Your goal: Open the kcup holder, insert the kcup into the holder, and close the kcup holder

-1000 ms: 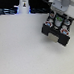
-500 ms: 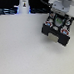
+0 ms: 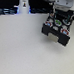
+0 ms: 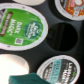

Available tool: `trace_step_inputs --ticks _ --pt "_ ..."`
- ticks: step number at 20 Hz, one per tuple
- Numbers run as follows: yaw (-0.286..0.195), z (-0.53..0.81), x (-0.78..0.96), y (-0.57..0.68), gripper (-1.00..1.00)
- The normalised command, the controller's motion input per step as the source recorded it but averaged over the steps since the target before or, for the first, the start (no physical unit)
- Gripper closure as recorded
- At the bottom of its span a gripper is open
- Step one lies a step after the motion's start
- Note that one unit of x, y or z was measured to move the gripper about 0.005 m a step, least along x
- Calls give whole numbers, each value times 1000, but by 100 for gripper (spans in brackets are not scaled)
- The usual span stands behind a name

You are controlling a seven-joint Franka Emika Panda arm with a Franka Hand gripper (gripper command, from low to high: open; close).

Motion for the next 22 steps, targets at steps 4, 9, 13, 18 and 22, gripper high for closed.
trace_step_inputs --ticks 4,9,13,18,22 --pt "14 283 640 -486 -100" --pt "0 207 760 -471 -100" --pt "0 145 861 -339 -100" --pt "0 7 839 -235 -100" --pt "8 -104 593 -17 -100"
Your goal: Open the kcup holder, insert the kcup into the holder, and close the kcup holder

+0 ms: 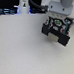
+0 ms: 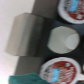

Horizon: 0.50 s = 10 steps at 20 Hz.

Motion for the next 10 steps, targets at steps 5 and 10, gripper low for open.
trace_step_inputs --ticks 5,10 --pt "120 -204 50 265 -100" --pt "192 -288 -374 285 -100"
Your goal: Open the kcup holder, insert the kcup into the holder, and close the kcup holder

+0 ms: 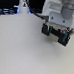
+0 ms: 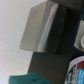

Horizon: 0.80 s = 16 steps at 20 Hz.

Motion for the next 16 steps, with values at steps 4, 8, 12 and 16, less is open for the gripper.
trace_step_inputs --ticks 4,8,12,16 --pt "183 -274 -534 294 -100" --pt "148 -206 -573 404 -100" --pt "129 -178 -596 444 -100" --pt "120 -134 -608 471 -100"
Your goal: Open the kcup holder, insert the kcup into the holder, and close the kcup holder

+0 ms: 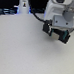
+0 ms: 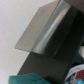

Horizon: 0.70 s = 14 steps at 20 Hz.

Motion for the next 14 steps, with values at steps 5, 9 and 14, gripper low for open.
trace_step_inputs --ticks 5,9,14 --pt "73 -17 -591 570 -100" --pt "17 181 -674 664 -100" --pt "35 50 -841 578 -100"
